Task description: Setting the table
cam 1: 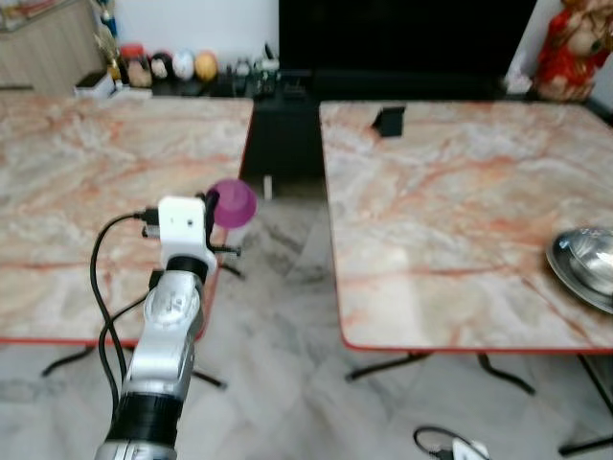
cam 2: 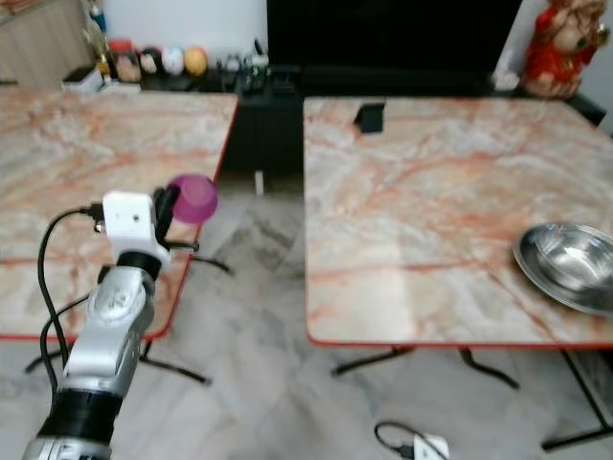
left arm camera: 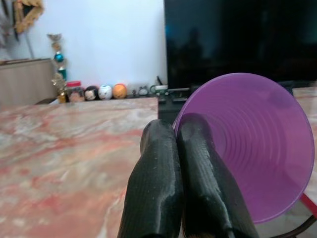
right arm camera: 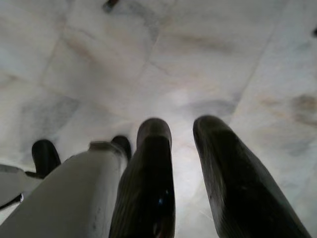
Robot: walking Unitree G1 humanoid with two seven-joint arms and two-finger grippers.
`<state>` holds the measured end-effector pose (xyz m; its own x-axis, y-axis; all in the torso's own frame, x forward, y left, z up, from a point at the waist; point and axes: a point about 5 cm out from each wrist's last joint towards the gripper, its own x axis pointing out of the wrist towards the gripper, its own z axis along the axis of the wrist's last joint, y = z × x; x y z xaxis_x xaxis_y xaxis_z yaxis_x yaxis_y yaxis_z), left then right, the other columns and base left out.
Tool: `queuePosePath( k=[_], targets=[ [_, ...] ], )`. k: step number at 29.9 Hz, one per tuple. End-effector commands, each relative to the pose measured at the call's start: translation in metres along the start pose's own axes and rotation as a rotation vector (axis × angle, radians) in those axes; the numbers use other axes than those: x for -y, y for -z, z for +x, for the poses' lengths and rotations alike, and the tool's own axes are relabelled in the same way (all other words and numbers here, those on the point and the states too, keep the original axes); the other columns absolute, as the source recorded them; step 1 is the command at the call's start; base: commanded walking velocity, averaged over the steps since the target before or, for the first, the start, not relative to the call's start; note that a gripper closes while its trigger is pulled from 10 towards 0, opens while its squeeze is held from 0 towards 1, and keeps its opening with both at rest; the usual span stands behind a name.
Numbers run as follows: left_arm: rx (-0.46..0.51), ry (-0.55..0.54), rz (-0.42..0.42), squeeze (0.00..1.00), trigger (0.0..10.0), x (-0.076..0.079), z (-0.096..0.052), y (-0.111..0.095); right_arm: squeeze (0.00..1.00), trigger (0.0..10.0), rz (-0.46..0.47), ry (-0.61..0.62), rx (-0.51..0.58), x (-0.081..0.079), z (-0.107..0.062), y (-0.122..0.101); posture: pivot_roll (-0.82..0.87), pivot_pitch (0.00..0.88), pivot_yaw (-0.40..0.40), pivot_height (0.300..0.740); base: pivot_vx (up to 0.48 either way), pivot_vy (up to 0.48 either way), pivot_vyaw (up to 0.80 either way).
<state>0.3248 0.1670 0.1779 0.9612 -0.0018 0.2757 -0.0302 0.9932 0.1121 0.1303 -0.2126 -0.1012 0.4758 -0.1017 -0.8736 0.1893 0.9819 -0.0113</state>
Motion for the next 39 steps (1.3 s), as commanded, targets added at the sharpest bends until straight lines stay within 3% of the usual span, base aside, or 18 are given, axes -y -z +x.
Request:
queuePosePath(
  k=[1, 23, 31, 39],
  targets=[
    [0.006, -0.016, 0.006, 0.00, 10.0, -0.006, 0.001, -0.001, 0.00, 10.0, 0.009, -0.009, 0.000, -0.004, 0.000, 0.001, 0.13, 0.000, -0.053, 0.727, 0.000, -0.322, 0.00],
    [-0.013, -0.025, 0.006, 0.00, 10.0, -0.009, -0.001, 0.003, 0.00, 10.0, 0.002, -0.006, -0.001, -0.002, 0.000, 0.000, 0.13, 0.000, -0.064, 0.727, 0.000, -0.319, 0.13],
    [-0.029, -0.039, 0.036, 0.00, 10.0, -0.024, -0.004, 0.007, 0.00, 10.0, 0.003, -0.005, 0.002, -0.002, 0.000, -0.001, 0.13, 0.000, -0.066, 0.727, 0.000, -0.319, 0.00],
    [-0.033, -0.052, 0.045, 0.00, 10.0, -0.029, -0.007, 0.007, 0.00, 10.0, -0.004, -0.007, 0.001, -0.002, 0.000, -0.001, 0.14, 0.000, -0.077, 0.727, 0.000, -0.320, 0.00]
  ],
)
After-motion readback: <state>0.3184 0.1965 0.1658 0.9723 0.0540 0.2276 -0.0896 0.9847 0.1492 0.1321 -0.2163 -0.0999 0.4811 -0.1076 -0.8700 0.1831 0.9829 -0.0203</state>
